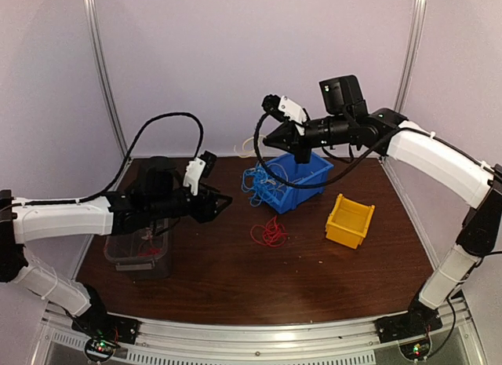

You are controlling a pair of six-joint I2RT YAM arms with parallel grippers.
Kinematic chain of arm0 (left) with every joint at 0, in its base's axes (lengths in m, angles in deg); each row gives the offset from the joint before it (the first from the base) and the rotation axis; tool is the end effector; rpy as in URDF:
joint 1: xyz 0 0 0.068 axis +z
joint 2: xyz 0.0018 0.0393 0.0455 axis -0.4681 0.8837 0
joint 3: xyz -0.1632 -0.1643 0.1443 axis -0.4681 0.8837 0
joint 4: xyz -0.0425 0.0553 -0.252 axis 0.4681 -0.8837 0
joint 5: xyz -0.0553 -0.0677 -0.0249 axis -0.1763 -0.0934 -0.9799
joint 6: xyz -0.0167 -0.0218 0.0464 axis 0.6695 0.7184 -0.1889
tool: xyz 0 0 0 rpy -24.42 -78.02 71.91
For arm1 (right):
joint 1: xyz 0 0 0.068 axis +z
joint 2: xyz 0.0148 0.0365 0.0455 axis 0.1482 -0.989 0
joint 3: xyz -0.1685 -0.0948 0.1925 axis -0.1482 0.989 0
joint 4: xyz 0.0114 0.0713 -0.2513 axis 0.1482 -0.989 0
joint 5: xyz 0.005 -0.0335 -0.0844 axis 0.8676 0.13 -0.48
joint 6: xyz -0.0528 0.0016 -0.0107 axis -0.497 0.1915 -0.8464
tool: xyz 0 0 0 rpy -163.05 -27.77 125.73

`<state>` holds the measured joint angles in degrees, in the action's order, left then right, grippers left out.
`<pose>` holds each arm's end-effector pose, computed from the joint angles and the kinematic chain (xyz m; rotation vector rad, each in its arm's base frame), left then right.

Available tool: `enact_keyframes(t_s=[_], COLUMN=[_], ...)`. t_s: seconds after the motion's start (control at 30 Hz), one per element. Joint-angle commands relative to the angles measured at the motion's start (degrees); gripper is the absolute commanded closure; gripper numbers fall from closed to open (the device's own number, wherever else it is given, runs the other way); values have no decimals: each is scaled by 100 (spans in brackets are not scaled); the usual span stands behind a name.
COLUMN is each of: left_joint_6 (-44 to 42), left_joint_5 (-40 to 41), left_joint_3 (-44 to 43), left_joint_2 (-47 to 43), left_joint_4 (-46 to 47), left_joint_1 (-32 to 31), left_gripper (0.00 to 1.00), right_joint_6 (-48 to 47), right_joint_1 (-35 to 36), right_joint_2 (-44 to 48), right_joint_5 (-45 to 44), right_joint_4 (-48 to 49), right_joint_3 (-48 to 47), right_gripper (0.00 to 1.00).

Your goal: Untangle the cables

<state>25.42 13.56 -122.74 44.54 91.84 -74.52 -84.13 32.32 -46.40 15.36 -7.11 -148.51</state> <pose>0.2104 -0.2273 0.2684 0.5859 1.9477 -0.8048 0.2694 0.2570 0.4092 -1.4082 1.3936 0.6573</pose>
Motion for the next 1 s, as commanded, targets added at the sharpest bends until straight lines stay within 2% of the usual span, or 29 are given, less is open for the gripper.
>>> enact_keyframes(t_s=[0.0, 0.1, 0.2, 0.33, 0.47, 0.67, 0.87, 0.97], left_joint_6=[-326, -263, -67, -21, -86, -258, -481, -473], left_joint_5=[-79, -261, -274, -39, 594, 1051, 1317, 1324], left_joint_3=[655, 877, 777, 105, -420, -416, -617, -607], left_joint_2=[-444, -495, -129, 717, 1422, 1891, 2413, 2557], left_joint_4=[1281, 1853, 2243, 2102, 1800, 2144, 2076, 2078], left_joint_1=[-99, -147, -253, -573, -851, -869, -846, -788], left_gripper=[49, 48, 50, 51, 50, 54, 66, 68], right_joint_6=[433, 665, 942, 1174, 1234, 1240, 1207, 1191], right_joint_1=[-19, -18, -23, -7, -6, -6, -6, -12], right_joint_2=[17, 33, 16, -39, -19, 93, 171, 195], right_joint_5=[224, 305, 439, 648, 732, 919, 1148, 1206], right_joint_4=[-29, 196, 413, 594, 625, 320, -189, -416], right_joint_3=[276, 514, 709, 869, 871, 536, -130, -533], right_gripper=[100, 100, 100, 100, 100, 100, 100, 100])
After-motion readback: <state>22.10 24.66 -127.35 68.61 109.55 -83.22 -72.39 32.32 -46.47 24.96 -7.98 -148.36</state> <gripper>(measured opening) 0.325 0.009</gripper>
